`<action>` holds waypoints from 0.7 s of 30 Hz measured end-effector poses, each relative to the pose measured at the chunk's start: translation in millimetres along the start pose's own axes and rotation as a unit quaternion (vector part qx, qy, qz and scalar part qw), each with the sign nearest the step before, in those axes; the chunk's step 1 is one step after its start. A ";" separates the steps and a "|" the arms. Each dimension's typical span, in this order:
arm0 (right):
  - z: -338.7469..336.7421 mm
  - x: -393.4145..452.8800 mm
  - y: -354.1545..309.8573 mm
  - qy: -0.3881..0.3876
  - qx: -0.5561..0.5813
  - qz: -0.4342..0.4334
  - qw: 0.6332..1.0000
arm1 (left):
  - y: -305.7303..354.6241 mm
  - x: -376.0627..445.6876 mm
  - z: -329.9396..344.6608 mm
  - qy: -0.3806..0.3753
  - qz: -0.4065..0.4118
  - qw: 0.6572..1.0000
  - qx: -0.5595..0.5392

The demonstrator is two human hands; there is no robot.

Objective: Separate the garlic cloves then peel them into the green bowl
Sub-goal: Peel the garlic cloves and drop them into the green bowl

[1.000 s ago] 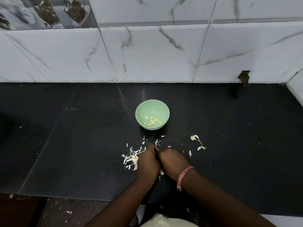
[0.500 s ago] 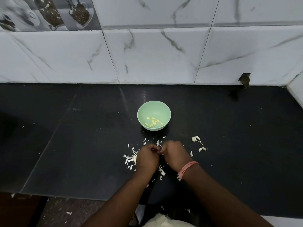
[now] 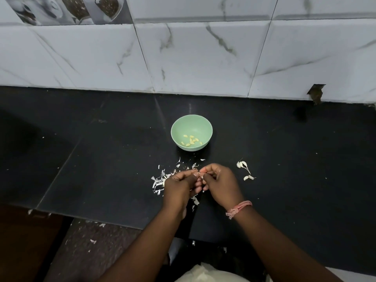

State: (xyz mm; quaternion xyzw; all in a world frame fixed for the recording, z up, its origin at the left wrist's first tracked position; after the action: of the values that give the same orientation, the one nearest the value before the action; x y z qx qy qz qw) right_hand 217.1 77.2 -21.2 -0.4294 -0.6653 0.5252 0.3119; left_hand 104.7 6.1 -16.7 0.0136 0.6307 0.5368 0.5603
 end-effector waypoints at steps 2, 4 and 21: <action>2.7 -6.5 1.2 -0.007 -0.028 -0.039 0.999 | 0.2 -4.7 0.2 -0.005 -0.022 0.998 -0.050; 6.6 -11.4 1.4 -0.004 -0.039 -0.062 0.997 | 2.0 -6.0 -0.7 -0.008 -0.045 0.994 -0.094; 48.3 -20.8 -27.2 0.132 0.080 -0.013 0.988 | 35.8 1.6 -37.2 -0.112 -0.071 0.990 -0.047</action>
State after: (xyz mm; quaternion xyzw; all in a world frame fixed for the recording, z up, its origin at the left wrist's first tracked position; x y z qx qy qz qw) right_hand 177.7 35.6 -6.4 -0.4601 -0.5795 0.5116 0.4368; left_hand 56.4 -2.4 -0.6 0.0030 0.5376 0.5198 0.6639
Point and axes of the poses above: each hand's wrist, its own x-axis towards the middle knuckle, its own z-axis out of the palm, y = z × x, the point moved 2 cm from there along x, towards the middle knuckle, and after that the axes turned 11 degrees about -z, right-handed, at the moved point
